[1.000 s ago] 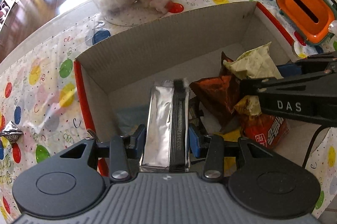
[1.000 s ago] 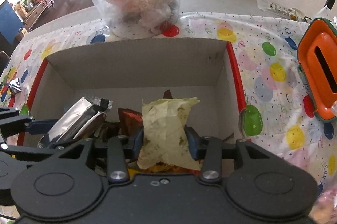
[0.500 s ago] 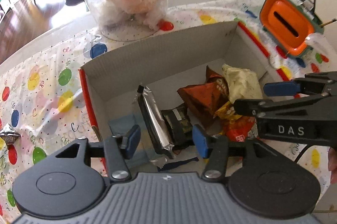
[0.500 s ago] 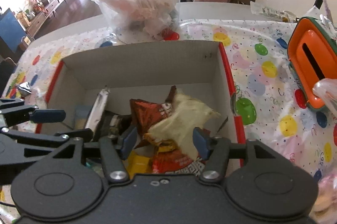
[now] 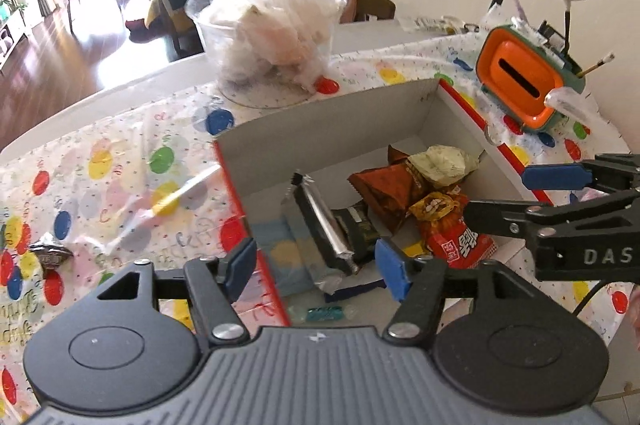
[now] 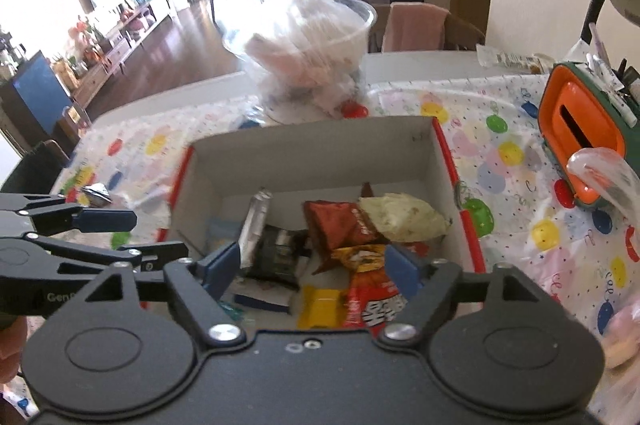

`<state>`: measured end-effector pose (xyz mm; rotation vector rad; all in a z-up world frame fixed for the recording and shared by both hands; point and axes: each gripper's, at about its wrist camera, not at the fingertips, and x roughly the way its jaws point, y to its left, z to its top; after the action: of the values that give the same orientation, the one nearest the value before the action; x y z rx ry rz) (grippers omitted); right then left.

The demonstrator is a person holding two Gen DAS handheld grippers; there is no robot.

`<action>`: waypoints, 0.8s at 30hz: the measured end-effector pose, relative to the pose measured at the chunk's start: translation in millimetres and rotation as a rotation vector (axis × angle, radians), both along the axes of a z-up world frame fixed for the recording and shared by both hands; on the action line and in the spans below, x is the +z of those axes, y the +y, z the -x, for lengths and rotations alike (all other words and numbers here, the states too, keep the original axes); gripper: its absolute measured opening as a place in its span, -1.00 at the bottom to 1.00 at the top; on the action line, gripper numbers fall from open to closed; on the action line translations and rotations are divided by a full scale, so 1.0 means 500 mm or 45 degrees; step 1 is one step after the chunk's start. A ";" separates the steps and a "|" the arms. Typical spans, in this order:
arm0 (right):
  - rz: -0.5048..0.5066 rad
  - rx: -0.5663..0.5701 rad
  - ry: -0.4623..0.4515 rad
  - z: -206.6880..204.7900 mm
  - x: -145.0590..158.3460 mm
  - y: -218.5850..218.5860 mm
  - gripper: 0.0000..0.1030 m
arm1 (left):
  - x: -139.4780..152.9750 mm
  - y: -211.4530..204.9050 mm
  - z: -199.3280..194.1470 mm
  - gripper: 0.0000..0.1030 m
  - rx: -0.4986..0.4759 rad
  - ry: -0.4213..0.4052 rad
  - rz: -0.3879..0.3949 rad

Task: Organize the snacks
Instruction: 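Move both open tools back toward the remaining snacks on the table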

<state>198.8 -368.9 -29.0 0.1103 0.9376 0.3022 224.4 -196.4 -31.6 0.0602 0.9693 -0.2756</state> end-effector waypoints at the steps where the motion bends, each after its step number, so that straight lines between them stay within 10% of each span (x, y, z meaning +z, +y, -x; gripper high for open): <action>1: -0.009 0.006 -0.009 0.007 0.006 0.005 0.59 | 0.006 0.010 0.007 0.42 0.003 -0.014 0.006; 24: -0.107 0.233 -0.171 0.114 0.060 0.280 1.00 | 0.058 0.293 0.153 0.60 0.140 -0.213 0.032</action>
<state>142.0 -229.1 0.9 0.0801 0.8029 0.5126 148.1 -50.1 -2.5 0.0065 0.8001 -0.1784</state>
